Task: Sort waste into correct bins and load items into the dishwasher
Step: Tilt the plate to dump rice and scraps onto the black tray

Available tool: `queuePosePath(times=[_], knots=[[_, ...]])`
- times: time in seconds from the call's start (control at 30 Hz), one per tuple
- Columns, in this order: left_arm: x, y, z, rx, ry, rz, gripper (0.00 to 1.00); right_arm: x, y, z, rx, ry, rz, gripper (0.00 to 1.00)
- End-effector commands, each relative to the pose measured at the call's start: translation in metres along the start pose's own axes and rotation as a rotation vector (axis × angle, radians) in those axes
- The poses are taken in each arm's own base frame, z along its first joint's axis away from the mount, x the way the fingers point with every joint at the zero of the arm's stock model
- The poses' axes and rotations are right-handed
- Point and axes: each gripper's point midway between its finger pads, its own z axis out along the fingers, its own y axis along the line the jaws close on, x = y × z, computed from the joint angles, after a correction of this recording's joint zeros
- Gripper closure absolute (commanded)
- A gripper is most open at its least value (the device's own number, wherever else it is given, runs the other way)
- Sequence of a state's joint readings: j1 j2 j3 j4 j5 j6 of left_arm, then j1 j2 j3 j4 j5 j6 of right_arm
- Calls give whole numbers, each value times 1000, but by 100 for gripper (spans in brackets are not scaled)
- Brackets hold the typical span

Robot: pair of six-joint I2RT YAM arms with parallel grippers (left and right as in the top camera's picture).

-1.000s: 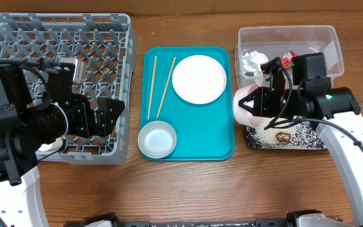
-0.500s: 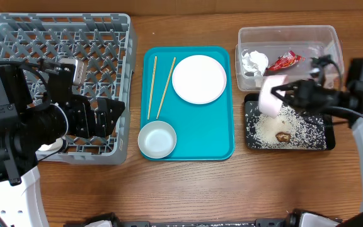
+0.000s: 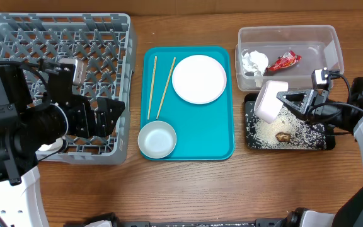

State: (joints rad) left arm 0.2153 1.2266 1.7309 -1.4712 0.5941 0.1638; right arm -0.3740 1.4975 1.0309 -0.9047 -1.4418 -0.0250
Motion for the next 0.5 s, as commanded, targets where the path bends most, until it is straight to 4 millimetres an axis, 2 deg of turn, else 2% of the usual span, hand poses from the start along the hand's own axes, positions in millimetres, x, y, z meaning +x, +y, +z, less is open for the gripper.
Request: queuePosePath(times=[0.0,0.03,0.07,0.13,0.17,0.23,0.33,0.47], knots=[[-4,-4,-3,3,-12,3,0,-1,13,1,-56,5,-90,96],[-3,-4,-3,3,-11,2,0,-3,10,0,-41,0,-46,96],[-3,-4,-3,3,-10,2,0,-4,16,-1,-83,0,-39,96],[-3,-4,-3,3,-10,2,0,-7,25,-2,-121,-2,-132,96],[-3,-4,-3,4,-10,2,0,-9,17,-1,-74,-7,-119,96],[-3,-4,-3,3,-11,2,0,-12,4,-1,-1,-16,30,96],[-3,-4,-3,3,-10,2,0,-12,7,1,-15,-9,6,96],[-3,-4,-3,3,-10,2,0,-6,-18,8,188,-6,16,96]])
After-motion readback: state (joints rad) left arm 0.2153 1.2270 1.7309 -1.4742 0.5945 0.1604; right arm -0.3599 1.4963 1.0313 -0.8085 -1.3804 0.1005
